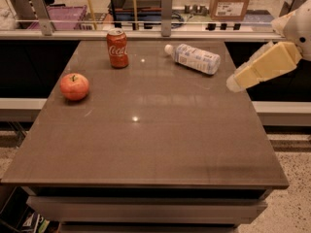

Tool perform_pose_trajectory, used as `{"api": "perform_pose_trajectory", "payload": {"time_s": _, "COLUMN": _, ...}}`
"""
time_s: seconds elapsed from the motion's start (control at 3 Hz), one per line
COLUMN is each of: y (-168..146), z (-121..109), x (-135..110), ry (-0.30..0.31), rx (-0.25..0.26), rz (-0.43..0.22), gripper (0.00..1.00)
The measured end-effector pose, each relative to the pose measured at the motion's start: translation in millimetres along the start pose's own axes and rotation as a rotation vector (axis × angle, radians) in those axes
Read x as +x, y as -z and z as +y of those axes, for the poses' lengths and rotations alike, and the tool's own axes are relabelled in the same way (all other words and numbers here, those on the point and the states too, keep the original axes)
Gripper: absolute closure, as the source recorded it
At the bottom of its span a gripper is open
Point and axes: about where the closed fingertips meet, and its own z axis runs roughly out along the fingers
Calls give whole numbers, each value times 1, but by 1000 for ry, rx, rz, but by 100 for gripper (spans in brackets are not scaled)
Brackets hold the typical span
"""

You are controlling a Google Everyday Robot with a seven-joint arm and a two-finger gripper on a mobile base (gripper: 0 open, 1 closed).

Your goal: Knock coke can over

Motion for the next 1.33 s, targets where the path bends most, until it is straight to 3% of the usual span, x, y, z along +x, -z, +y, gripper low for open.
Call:
{"api": "perform_pose_trajectory", "payload": {"time_s": 0.33, "y": -14, "z": -9, "x": -17, "ry": -30, "rx": 37, "rz": -87, "gripper": 0}}
{"api": "perform_pose_trajectory", "payload": {"time_s": 1.0, "y": -54, "z": -15, "x": -52, "ry": -71, "rx": 34, "rz": -198, "gripper": 0}}
{"api": "perform_pose_trajectory", "payload": {"time_s": 1.33, "y": -53, "z": -15, "x": -52, "ry": -71, "rx": 34, "rz": -198, "gripper": 0}}
